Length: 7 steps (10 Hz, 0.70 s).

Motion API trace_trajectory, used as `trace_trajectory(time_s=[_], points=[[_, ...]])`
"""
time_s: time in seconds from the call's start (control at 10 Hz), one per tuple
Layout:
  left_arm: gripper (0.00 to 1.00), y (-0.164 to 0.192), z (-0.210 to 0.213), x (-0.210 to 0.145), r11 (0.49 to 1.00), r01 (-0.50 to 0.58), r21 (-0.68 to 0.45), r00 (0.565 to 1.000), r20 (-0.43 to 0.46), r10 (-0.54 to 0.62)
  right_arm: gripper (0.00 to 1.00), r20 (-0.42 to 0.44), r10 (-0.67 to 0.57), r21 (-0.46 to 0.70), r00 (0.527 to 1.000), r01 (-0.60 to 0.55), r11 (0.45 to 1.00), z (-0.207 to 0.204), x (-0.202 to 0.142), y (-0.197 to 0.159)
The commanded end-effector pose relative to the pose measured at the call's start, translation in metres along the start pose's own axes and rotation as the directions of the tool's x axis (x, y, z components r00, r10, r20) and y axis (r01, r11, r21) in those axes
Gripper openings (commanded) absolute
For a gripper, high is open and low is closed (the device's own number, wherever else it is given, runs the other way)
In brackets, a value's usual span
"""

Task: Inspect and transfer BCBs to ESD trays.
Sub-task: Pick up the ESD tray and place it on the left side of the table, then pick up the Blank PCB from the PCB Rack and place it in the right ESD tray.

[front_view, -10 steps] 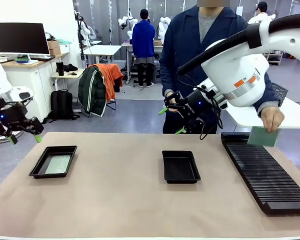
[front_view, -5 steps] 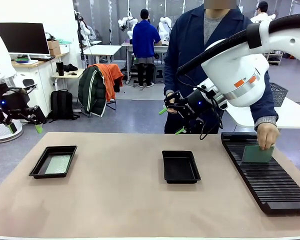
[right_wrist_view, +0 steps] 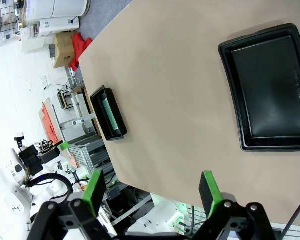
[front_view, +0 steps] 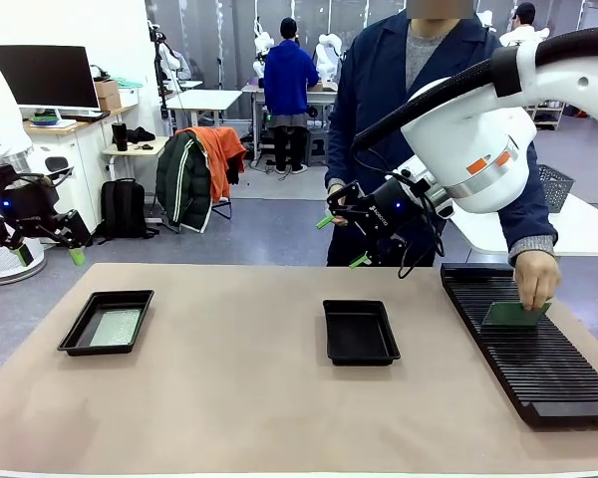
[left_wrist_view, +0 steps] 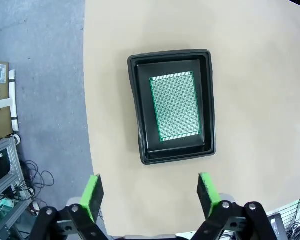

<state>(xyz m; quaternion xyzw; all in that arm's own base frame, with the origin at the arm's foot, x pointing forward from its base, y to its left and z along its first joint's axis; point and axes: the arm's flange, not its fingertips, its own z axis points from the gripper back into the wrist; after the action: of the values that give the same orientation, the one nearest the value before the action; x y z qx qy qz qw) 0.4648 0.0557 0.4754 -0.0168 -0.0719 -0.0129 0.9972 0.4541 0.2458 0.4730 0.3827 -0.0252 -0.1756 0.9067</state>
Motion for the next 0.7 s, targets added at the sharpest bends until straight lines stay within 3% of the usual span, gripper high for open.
trace_trajectory(time_s=[0.0, 0.6], points=[[1.0, -0.0001, -0.0024, -0.0018, 1.0, 0.005, 0.0, 1.0, 0.007, -0.005, 1.0, 0.009, 0.001, -0.01, 1.0, -0.001, 1.0, -0.0011, 0.0015, 0.0014], [1.0, -0.0001, -0.0024, -0.0018, 1.0, 0.005, 0.0, 1.0, 0.007, -0.005, 1.0, 0.009, 0.001, -0.01, 1.0, -0.001, 1.0, -0.0011, 0.0015, 0.0014]])
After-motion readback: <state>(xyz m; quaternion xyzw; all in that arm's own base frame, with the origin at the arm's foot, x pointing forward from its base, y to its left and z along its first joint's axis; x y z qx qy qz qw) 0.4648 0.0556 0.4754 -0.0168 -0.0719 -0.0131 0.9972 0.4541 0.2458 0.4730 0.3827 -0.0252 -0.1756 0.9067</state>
